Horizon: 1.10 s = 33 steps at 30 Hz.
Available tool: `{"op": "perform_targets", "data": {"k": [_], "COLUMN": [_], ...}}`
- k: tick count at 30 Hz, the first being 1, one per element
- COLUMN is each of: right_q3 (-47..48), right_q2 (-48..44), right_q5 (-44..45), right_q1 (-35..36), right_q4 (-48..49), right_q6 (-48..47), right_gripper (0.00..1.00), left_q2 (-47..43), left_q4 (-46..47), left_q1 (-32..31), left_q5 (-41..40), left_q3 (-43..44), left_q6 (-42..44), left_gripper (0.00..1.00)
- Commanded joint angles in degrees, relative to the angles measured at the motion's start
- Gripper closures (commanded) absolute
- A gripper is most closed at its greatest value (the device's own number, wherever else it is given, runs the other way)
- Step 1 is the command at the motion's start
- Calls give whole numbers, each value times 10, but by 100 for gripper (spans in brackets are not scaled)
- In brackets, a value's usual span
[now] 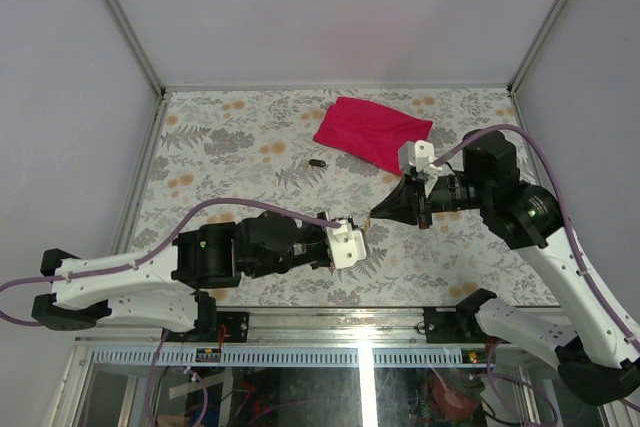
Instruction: Put the keys on the keyring
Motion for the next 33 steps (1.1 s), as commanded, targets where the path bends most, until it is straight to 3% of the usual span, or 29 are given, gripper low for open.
{"op": "perform_targets", "data": {"k": [1,10,13,25,33], "right_q3": [48,63,61,22,48], "right_q2": [26,46,47,14,20], "right_q5": [-80,-138,-107,139,204], "right_q1": [2,2,3,2,2], "right_q4": [-50,-64,-58,-7,1], "right_q6": [-62,-82,-64,40,95], "right_gripper": [100,100,100,100,100], "left_q2": [-1,3,8,33,45], "left_q4": [3,-15,-16,13,195], "left_q1": [2,2,2,-4,-35], "left_q5": [26,40,21,-223,-419], "left_q3": [38,48,49,19,-85], "left_q6": [12,11,11,55,255], "left_gripper": [100,100,100,100,100]}}
